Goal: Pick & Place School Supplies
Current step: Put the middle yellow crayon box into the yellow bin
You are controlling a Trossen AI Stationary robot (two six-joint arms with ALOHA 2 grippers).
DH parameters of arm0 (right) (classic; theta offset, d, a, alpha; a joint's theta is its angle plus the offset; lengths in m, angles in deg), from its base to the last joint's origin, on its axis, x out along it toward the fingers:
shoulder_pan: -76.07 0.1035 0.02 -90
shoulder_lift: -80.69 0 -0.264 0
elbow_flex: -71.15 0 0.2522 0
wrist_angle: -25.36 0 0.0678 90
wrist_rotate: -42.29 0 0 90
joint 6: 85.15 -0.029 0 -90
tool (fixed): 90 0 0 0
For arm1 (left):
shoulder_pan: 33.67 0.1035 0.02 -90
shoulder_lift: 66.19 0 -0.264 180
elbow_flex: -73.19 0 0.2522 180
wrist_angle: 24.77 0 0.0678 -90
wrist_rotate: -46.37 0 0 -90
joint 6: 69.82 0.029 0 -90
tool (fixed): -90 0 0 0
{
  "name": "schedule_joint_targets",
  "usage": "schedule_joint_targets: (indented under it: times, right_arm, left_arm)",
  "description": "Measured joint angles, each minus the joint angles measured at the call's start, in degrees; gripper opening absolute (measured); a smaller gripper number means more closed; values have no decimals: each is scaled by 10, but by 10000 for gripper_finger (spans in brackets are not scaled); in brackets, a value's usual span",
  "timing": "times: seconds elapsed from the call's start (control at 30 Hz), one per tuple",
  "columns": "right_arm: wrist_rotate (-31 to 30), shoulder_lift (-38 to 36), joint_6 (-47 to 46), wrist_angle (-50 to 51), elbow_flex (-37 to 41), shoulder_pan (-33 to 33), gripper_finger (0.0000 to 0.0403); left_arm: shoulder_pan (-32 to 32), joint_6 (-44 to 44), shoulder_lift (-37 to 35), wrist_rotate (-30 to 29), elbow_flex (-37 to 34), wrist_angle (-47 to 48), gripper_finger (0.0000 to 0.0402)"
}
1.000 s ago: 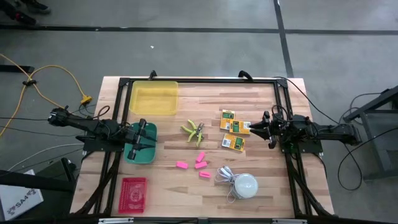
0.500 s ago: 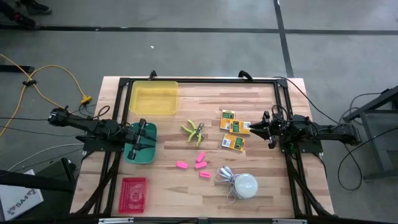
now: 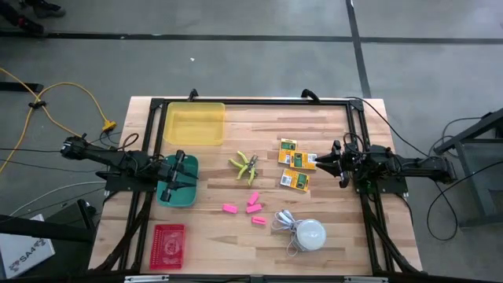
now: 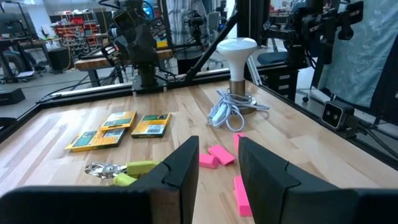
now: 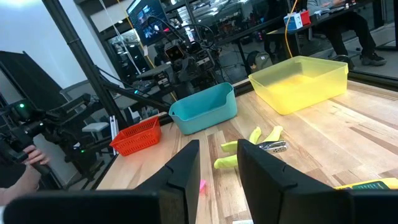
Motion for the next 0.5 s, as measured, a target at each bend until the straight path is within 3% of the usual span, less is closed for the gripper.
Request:
schedule_joint_targets:
  times: [0.3, 0.5]
  right_arm:
    - [0, 0, 0, 0, 0, 0, 95]
    - [0, 0, 0, 0, 0, 0, 95]
  left_arm:
    - [0, 2, 0, -1, 0, -45, 108]
    - [0, -11, 4, -51, 18, -53, 108]
